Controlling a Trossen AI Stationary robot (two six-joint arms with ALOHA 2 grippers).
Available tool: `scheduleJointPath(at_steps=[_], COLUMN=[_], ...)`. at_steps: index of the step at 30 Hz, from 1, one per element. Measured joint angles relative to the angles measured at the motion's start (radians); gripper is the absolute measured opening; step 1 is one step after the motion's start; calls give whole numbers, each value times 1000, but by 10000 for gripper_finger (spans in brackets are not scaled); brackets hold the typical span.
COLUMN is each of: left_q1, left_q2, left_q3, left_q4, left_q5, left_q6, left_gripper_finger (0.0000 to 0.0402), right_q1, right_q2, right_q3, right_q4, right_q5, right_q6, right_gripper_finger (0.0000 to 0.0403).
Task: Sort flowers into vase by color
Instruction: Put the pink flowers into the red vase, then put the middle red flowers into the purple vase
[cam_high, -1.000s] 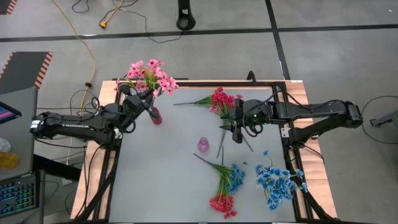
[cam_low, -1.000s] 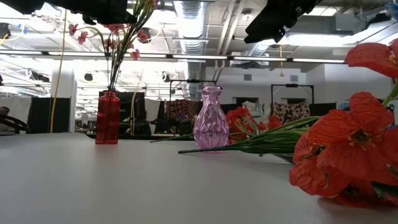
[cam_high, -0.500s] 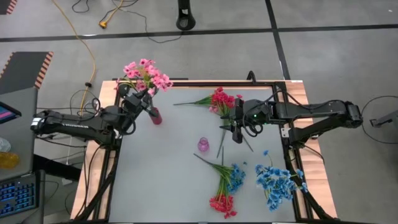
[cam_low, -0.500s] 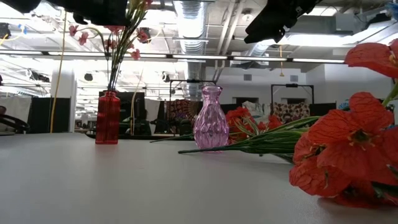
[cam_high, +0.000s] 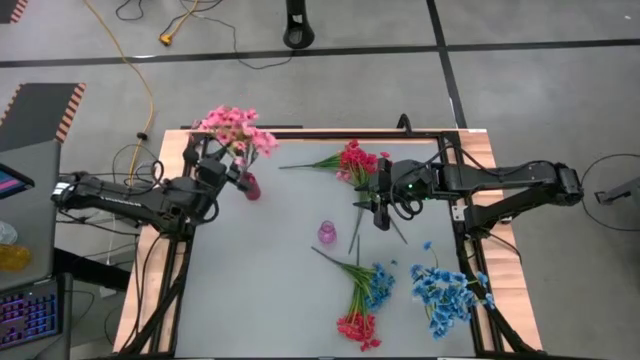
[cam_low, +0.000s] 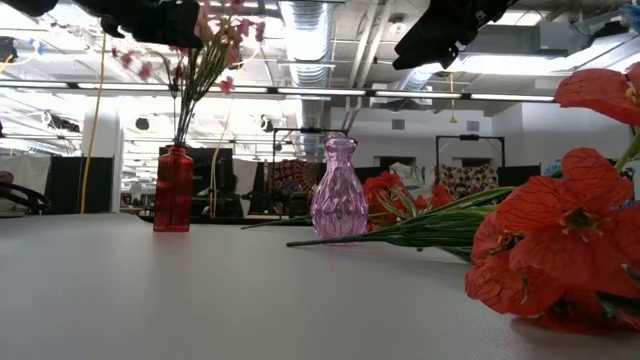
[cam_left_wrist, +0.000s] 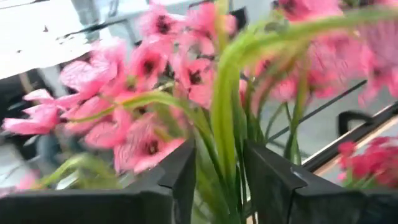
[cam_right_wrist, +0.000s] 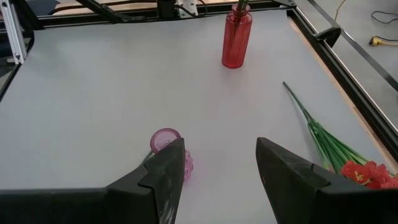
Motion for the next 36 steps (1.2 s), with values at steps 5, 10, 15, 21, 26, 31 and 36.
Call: scheduleJointPath(at_steps=[5, 10, 15, 21, 26, 31, 36], left_q1=[-63, -140, -227, -335, -404, -435, -439], left_q2=[0, 0, 0, 0, 0, 0, 0], left_q3=[0, 0, 0, 0, 0, 0, 0], left_q4=[-30, -31, -31, -38, -44, -57, -114], left_q5=[-26, -36, -76, -69, 27, 173, 307], left_q6=[-15, -27, -16, -29, -72, -102, -157], left_gripper_finger=[147, 155, 155, 155, 155, 155, 155], right_q1=[0, 0, 0, 0, 2, 1, 0], right_q2=[0, 0, 0, 0, 0, 0, 0], right_q3=[0, 0, 0, 0, 0, 0, 4], right_q4=[0, 0, 0, 0, 0, 26, 20], right_q5=[0, 0, 0, -6, -9, 5, 36], right_q6=[0, 0, 0, 1, 3, 128, 294], right_gripper_finger=[224, 224, 224, 224, 224, 224, 224])
